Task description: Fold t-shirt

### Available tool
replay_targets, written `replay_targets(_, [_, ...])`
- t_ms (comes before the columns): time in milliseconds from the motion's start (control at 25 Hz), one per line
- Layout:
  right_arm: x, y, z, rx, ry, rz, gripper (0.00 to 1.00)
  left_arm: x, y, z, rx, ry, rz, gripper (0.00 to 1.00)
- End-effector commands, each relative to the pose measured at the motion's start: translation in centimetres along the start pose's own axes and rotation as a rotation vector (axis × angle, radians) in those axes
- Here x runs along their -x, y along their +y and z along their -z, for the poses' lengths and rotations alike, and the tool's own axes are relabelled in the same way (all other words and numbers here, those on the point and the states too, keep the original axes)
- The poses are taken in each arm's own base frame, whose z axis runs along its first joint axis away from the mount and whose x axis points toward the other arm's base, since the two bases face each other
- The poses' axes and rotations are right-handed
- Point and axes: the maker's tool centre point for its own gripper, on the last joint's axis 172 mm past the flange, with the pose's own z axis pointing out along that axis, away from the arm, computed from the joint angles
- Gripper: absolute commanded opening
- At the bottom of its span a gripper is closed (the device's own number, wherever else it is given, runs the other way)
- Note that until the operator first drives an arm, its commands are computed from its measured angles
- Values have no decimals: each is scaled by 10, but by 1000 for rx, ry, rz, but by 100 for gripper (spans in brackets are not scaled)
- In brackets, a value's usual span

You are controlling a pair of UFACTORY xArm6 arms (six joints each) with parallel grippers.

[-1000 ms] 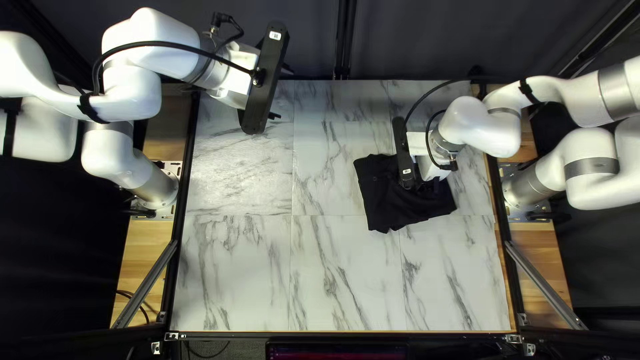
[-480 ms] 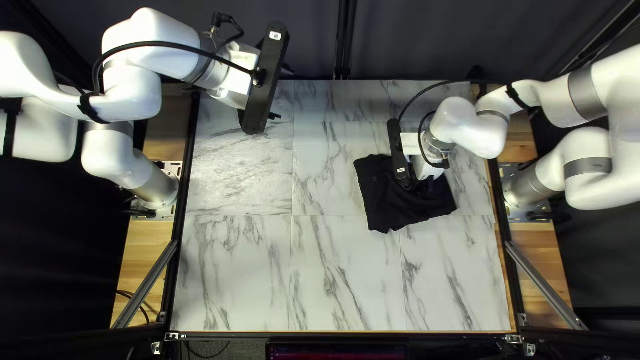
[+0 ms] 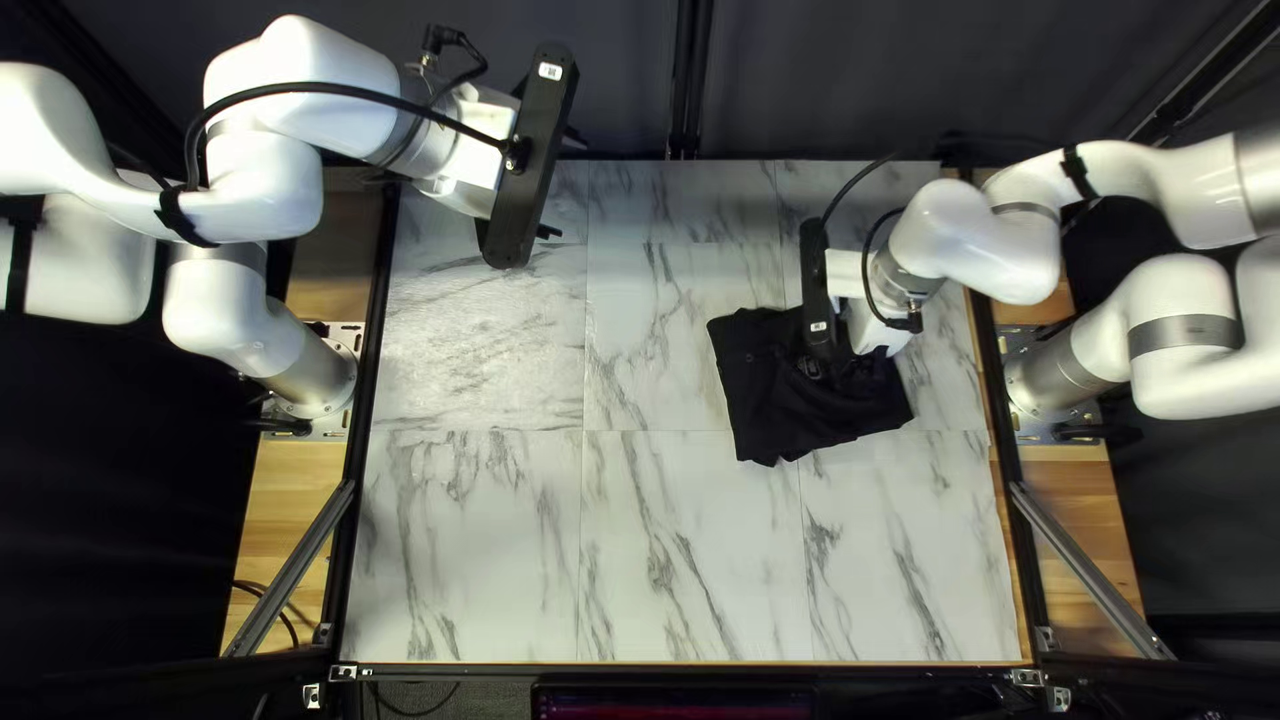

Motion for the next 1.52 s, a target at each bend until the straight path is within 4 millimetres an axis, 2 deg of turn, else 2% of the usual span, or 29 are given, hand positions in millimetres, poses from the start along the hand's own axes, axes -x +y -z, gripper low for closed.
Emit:
replay_targets(40, [15,-4,20,16,47,-172,100,0,0,0,0,0,0,100])
replay_targets(80, [17,-6,28,46,86,-225,100,0,0,0,0,0,0,100])
replay_targets(440, [19,-3,26,50,83,-225,100,0,0,0,0,0,0,100])
replay_targets(560, [18,-4,13,56,64,-328,100,0,0,0,0,0,0,100])
replay_targets(720, [7,-9,-4,74,90,-562,100,0,0,0,0,0,0,100])
replay_targets(880, [-2,-14,-10,133,93,-748,100,0,0,0,0,0,0,100])
replay_targets(1120, [-1,-12,-10,138,95,-744,100,0,0,0,0,0,0,100])
replay_targets(1200, [-1,-9,-18,124,67,-743,100,0,0,0,0,0,0,100])
replay_targets(1400, [1,-9,-34,73,73,-840,100,0,0,0,0,0,0,100])
replay_targets(1520, [7,-12,-34,26,96,-899,100,0,0,0,0,0,0,100])
